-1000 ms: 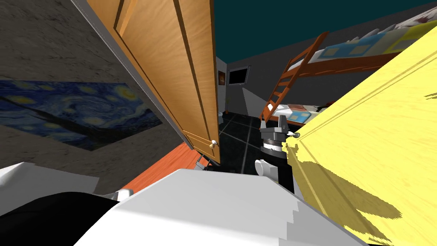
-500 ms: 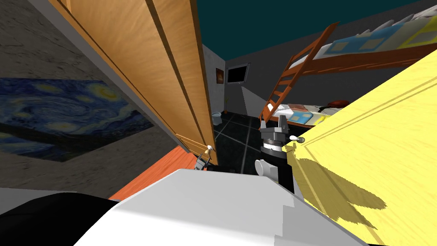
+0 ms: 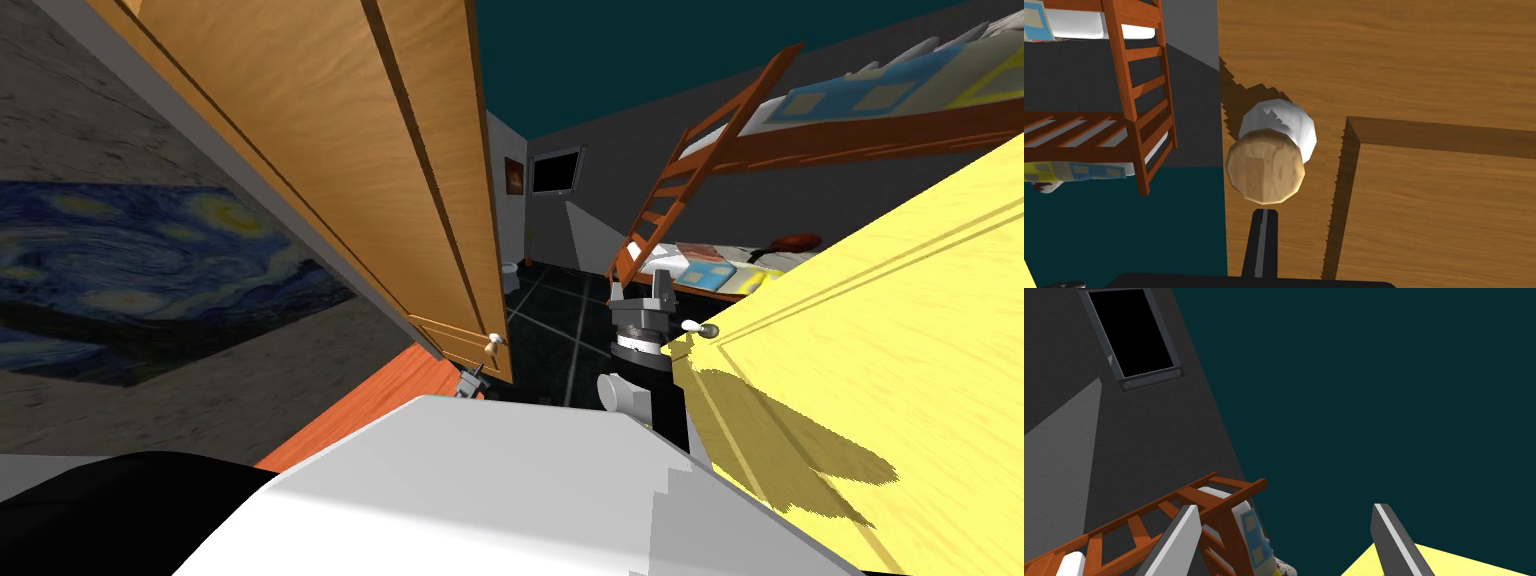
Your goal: Push the door open
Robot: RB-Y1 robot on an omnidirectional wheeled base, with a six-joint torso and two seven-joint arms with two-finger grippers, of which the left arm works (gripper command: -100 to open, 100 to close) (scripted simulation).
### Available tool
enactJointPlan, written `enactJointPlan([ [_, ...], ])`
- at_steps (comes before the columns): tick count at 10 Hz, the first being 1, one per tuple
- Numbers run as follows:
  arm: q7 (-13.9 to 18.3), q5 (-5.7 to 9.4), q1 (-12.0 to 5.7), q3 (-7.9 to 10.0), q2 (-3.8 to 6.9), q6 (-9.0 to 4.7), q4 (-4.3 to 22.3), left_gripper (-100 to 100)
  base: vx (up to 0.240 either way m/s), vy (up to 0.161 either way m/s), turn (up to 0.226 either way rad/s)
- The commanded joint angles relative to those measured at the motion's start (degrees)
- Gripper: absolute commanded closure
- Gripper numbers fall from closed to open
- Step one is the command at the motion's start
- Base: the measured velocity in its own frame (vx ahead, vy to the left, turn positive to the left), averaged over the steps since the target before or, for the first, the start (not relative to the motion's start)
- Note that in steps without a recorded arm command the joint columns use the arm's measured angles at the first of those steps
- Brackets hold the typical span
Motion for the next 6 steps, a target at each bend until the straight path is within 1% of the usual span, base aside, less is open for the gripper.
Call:
enactJointPlan([
  [1, 0.00, 0.00, 0.01, 0.00, 0.00, 0.00, 0.00, 100, -0.020, 0.008, 0.000],
  [3, 0.00, 0.00, 0.01, 0.00, 0.00, 0.00, 0.00, 100, -0.005, 0.001, 0.000],
  [4, -1.07, 0.98, 1.29, 0.70, -0.47, -0.48, -0.30, -100, -0.096, -0.051, 0.212],
  [5, -1.62, 1.49, 1.95, 1.06, -0.72, -0.73, -0.46, -100, -0.177, -0.080, 0.236],
  [6, -1.12, 1.11, 1.60, 0.80, -0.46, -0.68, -0.33, -100, -0.078, -0.036, 0.040],
])
